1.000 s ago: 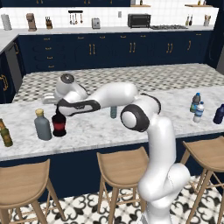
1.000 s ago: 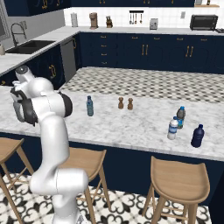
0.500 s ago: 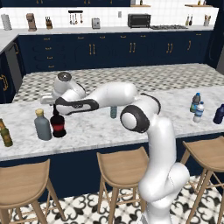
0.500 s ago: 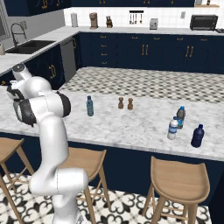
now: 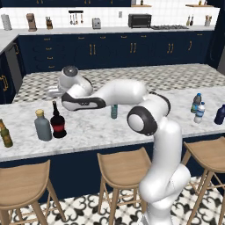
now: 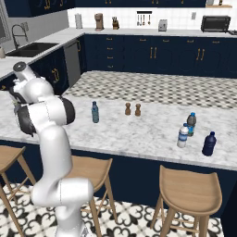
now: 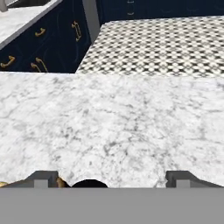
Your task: Move the plastic bottles in the middle to the plastics group, and the glass bottles in the middle to the glass group.
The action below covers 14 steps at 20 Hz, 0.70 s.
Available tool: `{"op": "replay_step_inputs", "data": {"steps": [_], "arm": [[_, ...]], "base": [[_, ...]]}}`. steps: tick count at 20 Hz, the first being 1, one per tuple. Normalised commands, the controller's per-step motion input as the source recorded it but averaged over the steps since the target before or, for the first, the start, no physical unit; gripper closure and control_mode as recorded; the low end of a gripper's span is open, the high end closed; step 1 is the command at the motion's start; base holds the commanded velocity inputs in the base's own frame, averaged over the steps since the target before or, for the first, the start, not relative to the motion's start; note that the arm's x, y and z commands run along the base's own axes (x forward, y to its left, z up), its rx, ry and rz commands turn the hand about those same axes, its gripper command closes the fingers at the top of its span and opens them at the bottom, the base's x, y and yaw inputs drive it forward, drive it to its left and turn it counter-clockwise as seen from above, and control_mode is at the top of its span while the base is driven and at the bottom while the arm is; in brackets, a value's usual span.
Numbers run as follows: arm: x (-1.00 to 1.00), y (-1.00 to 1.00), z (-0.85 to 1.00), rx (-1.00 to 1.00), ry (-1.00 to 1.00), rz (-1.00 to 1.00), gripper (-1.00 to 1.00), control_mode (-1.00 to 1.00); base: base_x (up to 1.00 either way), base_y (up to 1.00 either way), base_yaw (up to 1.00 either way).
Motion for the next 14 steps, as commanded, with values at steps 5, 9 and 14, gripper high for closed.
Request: {"op": "replay_step_inputs", "data": {"steps": [5,9,14], "arm": [[-0.1,-0.89,0.08,0.0,-0.01,-0.1,-1.0,-1.0],[-0.15,-0.97,0.0,0.0,0.0,-0.1,-1.0,-1.0],[-0.3,-0.96,0.02,0.0,0.0,-0.14,-1.0,-1.0]], "base": [[0.0,0.0,0.0],[0.0,0.0,0.0],[0.0,0.0,0.0]]}}
